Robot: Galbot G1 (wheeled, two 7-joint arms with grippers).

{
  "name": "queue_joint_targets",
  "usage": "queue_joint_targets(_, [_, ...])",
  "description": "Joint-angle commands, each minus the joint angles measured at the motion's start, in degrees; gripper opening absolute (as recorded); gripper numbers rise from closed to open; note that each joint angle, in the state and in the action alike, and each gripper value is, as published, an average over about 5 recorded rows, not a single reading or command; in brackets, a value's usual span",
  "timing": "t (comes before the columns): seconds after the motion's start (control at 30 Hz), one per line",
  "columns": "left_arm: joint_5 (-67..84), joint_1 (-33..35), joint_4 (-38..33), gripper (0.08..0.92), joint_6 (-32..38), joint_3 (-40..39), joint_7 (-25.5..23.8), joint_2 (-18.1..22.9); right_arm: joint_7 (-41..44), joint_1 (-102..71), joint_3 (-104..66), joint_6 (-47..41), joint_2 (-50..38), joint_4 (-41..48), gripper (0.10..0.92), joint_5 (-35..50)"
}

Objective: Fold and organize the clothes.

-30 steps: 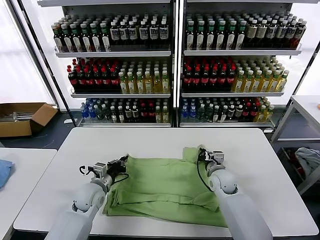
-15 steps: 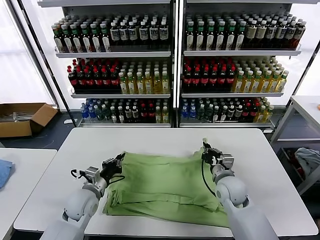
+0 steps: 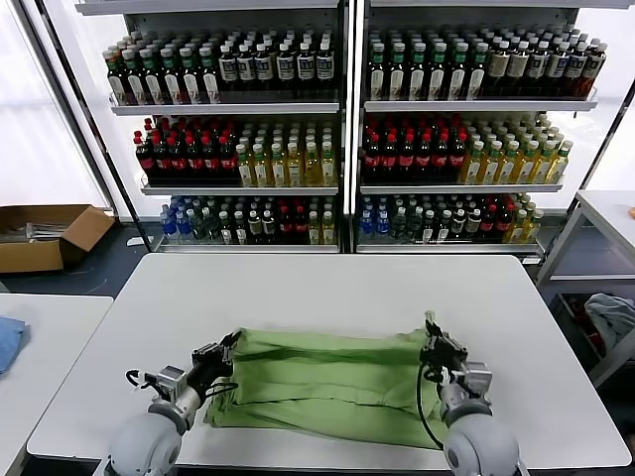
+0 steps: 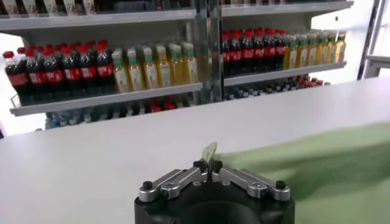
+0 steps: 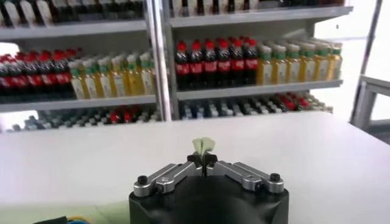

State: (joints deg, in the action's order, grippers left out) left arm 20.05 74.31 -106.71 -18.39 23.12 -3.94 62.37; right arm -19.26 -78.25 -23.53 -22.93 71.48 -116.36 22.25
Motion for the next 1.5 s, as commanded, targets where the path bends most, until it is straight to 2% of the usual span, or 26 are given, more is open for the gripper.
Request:
queue_joint_targets(0.03, [-1.3, 6.3, -2.3, 0.089, 0.6, 2.0, -0.5, -0.5, -2.1, -11.1, -3.4, 0.2, 0.1, -4.8, 0.116, -2.9])
queue_joint_targets(0.2, [-3.0, 8.2, -3.1, 0.089, 0.7, 1.3, -1.5, 0.1, -2.3, -12.0, -2.4, 1.3, 0.2, -3.0, 0.116, -4.5])
queue_joint_targets(0.53, [-5.3, 7.0, -0.6, 0.089, 0.9, 0.3, -2.2, 2.3, -2.4, -8.7, 1.2, 2.9, 0.9, 4.0, 0.116, -7.9])
queue_joint_targets(0.67, [-7.4, 7.5, -1.5, 0.123, 1.5, 0.1, -2.2, 2.8, -2.3, -8.2, 2.2, 3.4, 1.6, 6.9, 0.133, -10.7])
queue_joint_targets(0.83, [-9.0, 8.7, -6.8, 0.253, 1.3, 0.4, -1.3, 2.9, -2.6, -9.1, 2.1, 5.3, 1.6, 6.9, 0.259, -13.2])
queue_joint_targets(0.97, [-10.2, 10.6, -11.5, 0.375, 0.1, 1.7, -0.1, 3.4, -2.2, -11.5, 0.5, 9.5, 0.9, 0.2, 0.371, -12.2])
queue_joint_targets(1.1, [-10.5, 12.4, -14.5, 0.487, -1.5, 3.9, 1.5, 5.6, -1.9, -12.2, -0.6, 12.4, 0.8, -6.7, 0.493, -10.7])
queue_joint_targets(1.33, [-5.3, 13.3, -11.8, 0.686, -3.6, 6.5, 4.3, 10.2, -2.2, -10.4, 1.3, 12.5, 1.0, -11.8, 0.692, -10.4])
queue_joint_targets(1.5, [-1.3, 13.0, -7.9, 0.805, -4.8, 7.9, 5.0, 11.4, -2.7, -8.2, 0.3, 11.5, -0.9, -13.1, 0.806, -8.1])
